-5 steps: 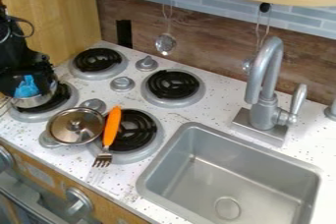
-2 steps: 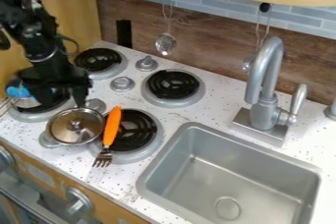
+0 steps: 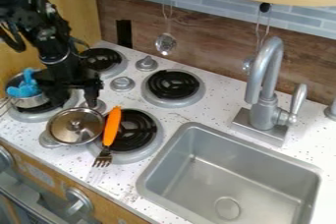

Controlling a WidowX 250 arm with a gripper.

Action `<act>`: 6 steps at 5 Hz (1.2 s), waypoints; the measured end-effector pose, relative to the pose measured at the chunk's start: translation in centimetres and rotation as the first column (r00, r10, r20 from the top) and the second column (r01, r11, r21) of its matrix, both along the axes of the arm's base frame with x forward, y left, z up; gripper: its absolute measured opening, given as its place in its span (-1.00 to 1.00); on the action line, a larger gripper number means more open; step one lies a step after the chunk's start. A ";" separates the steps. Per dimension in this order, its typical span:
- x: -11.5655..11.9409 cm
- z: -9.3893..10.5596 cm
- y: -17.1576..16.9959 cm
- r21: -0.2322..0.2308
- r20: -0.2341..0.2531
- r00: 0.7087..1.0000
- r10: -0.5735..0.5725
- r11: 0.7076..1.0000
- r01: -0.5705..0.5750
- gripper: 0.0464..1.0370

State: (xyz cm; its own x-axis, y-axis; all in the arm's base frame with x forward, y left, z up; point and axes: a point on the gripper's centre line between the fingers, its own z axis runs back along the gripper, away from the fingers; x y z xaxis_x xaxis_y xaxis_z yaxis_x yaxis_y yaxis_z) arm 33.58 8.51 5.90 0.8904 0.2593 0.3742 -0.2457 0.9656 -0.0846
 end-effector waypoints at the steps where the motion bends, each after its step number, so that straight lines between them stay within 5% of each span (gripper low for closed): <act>1: 0.2 -0.8 -0.7 -0.027 -0.031 0.999 -0.027 0.999 0.027 0.93; 5: 1.9 -5.3 -5.6 -0.015 -0.089 0.992 -0.090 0.996 0.089 0.82; 6: 2.3 -5.8 -5.7 0.009 -0.091 0.994 -0.065 0.998 0.066 0.28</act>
